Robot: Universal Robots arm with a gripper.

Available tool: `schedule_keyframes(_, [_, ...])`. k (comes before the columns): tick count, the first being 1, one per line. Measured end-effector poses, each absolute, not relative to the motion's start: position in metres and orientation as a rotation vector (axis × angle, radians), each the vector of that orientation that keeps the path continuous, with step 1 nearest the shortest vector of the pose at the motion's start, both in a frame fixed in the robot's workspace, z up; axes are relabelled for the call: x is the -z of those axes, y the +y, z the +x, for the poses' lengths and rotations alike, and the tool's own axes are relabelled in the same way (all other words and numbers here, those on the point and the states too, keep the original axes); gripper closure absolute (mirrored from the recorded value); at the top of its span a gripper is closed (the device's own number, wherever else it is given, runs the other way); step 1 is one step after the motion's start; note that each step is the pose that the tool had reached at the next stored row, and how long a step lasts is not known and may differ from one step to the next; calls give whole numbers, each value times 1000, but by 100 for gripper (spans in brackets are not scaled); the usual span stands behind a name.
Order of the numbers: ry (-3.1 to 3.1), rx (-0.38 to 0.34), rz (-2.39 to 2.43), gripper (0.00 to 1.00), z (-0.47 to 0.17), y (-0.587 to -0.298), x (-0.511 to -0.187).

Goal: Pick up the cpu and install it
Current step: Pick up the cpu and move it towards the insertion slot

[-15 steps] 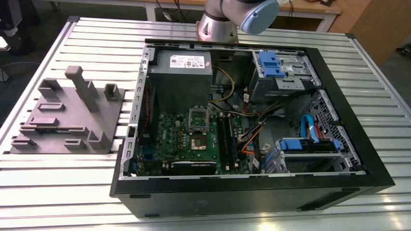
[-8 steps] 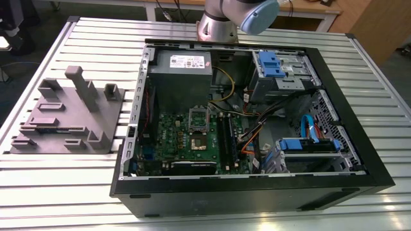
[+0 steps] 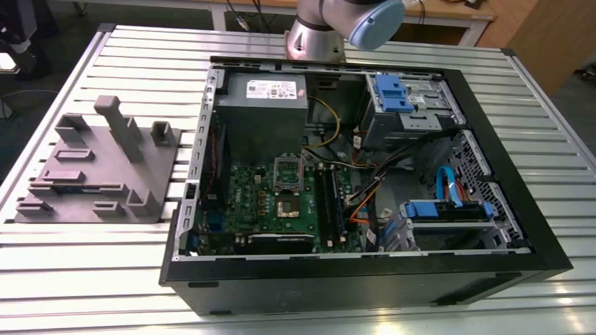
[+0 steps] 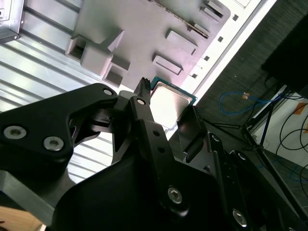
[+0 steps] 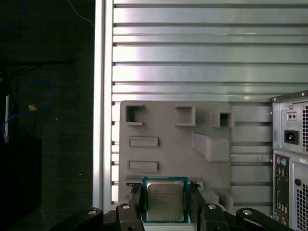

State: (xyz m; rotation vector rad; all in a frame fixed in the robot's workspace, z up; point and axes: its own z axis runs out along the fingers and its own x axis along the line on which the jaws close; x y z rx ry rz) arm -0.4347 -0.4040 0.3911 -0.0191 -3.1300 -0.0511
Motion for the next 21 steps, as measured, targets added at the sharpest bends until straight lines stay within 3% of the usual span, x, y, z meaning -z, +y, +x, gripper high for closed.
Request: schedule_keyframes(21, [-3130, 51, -19, 53, -425, -404, -391])
